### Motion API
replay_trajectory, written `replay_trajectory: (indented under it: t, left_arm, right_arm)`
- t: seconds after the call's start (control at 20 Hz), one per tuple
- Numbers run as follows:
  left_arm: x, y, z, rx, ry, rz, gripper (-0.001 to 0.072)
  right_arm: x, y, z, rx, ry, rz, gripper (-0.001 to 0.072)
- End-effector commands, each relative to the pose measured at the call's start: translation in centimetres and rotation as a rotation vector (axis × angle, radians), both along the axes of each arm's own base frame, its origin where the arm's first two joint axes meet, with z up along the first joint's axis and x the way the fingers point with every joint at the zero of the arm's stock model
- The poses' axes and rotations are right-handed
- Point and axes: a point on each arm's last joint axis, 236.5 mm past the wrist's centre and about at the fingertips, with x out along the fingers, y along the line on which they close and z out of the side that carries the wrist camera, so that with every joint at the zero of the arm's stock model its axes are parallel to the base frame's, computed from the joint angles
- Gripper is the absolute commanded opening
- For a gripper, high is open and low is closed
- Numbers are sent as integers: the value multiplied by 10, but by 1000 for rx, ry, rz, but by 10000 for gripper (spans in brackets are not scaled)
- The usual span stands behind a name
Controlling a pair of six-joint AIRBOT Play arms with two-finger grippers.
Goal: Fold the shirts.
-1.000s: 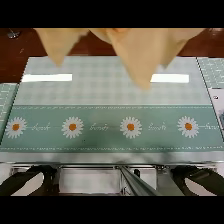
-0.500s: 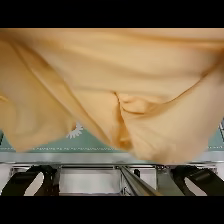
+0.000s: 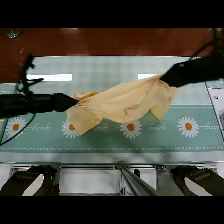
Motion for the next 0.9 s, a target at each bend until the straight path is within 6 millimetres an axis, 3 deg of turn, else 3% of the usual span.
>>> replay_trajectory:
  t: [0.0, 0.1, 0.25, 0.3, 0.35, 0.4, 0.45, 0.55, 0.7, 0.75, 0.85]
  left_arm:
    - [43, 26, -91, 62, 83, 213, 36]
    - [77, 34, -103, 53, 85, 305, 36]
    - [120, 31, -106, 22, 97, 351, 39]
    - [130, 27, -106, 17, 103, 338, 60]
    - [136, 23, -104, 19, 107, 291, 233]
    - [138, 21, -102, 24, 117, 236, 561]
    - [138, 26, -100, 46, 139, 181, 700]
    - [127, 64, -95, 100, 242, 139, 700]
    - [95, 129, -95, 141, 367, 172, 700]
    - [78, 143, -103, 139, 420, 189, 700]
    - [40, 147, -127, 98, 533, 218, 700]
  right_arm:
    - [83, 1, -68, 72, 47, -138, 17]
    - [121, 4, -87, 171, 81, -180, 17]
    - [166, 7, -102, 273, 97, -214, 30]
    - [177, 7, -104, 308, 106, -227, 306]
    - [183, 4, -104, 332, 121, -233, 607]
    - [187, -6, -102, 340, 132, -238, 633]
    - [187, -22, -97, 327, 136, -240, 633]
    - [170, -71, -89, 272, 180, -216, 633]
    - [109, -172, -116, 106, 387, -283, 633]
    - [88, -202, -129, 73, 448, -343, 633]
    - [61, -230, -154, 122, 489, -466, 633]
